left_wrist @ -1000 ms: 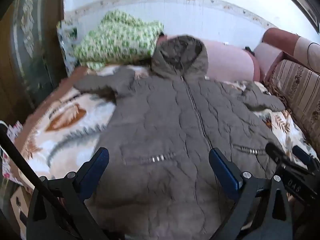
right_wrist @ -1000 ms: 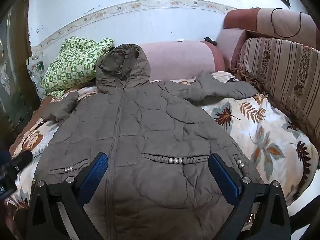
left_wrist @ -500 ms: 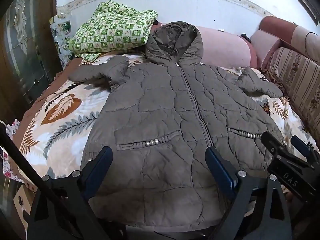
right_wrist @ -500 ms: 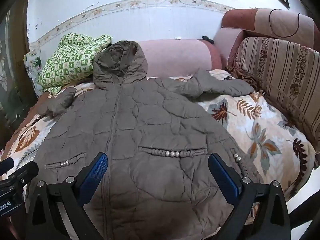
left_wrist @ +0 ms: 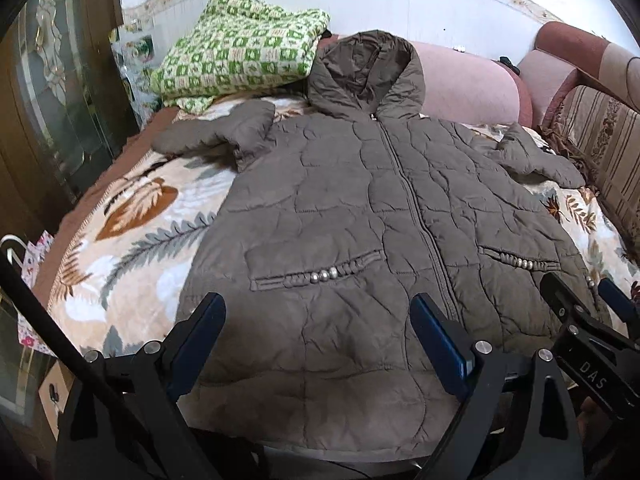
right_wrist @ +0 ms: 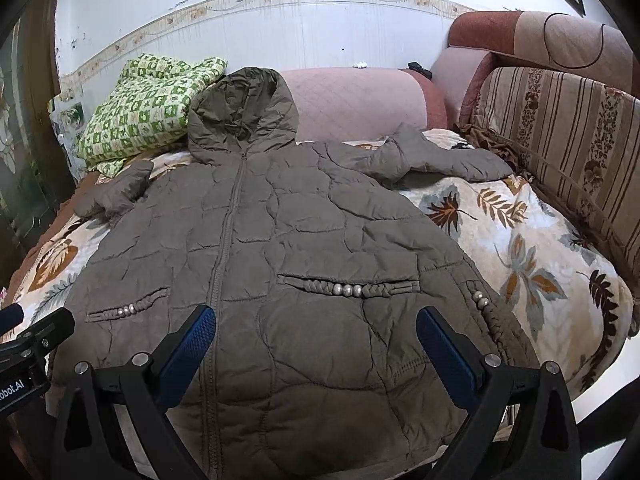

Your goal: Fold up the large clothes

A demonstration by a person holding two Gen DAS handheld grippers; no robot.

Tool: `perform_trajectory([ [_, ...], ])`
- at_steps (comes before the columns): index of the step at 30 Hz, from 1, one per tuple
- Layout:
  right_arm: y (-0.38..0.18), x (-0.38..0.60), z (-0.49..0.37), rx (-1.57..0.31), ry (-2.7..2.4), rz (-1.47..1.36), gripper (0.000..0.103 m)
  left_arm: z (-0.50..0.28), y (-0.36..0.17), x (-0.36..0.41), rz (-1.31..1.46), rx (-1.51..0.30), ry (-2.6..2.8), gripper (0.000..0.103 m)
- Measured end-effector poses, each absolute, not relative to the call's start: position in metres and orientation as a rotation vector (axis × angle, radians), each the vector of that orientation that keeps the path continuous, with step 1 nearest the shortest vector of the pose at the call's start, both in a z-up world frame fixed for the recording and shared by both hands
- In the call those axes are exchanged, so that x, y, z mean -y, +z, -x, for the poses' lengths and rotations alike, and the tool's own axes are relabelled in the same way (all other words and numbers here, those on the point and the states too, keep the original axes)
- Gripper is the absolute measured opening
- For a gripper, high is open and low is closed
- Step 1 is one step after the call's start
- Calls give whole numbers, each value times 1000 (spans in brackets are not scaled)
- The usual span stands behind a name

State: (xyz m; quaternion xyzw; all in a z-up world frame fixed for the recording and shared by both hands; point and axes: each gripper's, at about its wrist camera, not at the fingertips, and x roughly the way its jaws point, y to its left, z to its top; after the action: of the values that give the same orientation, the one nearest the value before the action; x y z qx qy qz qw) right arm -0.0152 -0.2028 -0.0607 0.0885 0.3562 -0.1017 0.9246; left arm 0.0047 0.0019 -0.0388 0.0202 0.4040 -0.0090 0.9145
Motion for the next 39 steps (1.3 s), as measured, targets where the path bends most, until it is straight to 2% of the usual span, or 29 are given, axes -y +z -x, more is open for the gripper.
perform_trajectory([
  [26, -71, 204, 10, -776, -225, -182, 102, 1, -44, 15, -58, -832, -131, 93],
  [35, -71, 199, 8, -794, -241, -152, 102, 0, -45, -7, 83, -849, -108, 93],
  [39, -69, 196, 9, -783, -242, -127, 102, -1, -48, -2, 37, -867, -98, 93],
])
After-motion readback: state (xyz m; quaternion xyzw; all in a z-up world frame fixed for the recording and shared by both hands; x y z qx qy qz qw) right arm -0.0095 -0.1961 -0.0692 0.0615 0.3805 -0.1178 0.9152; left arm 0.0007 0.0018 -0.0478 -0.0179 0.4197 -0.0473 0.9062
